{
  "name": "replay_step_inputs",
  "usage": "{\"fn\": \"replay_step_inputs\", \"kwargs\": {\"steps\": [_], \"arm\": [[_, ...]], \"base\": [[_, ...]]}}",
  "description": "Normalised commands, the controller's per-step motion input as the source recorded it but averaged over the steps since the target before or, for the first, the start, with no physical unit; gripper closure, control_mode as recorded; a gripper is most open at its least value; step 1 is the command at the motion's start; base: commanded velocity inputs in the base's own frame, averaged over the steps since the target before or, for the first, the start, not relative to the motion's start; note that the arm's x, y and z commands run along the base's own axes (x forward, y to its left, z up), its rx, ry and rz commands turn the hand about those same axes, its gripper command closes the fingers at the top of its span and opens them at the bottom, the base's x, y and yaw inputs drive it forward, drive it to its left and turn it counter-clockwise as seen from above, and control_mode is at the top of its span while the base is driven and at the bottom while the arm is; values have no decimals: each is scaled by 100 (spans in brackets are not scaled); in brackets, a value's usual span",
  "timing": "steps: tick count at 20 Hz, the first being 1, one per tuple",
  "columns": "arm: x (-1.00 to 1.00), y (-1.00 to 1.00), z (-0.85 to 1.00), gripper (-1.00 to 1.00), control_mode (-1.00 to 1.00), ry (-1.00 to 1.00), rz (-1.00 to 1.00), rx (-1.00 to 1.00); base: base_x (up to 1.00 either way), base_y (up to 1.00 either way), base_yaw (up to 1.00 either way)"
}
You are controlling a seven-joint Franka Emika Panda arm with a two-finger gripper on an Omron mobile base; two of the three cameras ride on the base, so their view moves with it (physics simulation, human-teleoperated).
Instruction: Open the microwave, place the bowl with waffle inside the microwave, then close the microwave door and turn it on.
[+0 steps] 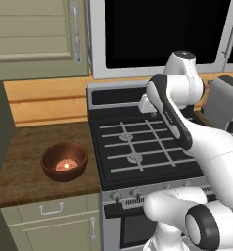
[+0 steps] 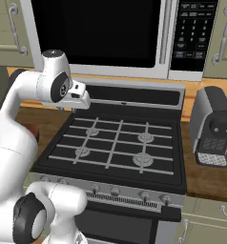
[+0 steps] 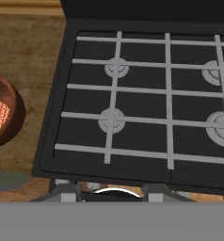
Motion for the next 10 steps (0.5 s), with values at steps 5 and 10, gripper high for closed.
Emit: {"fn": "replay_step_inputs", "kwargs": {"steps": [5, 10], "arm": [[-20, 0, 0, -100, -100, -8, 0, 0], [-58, -17, 3, -100, -100, -25, 0, 0]], "base": [[0, 0, 0], [0, 0, 0]]}}
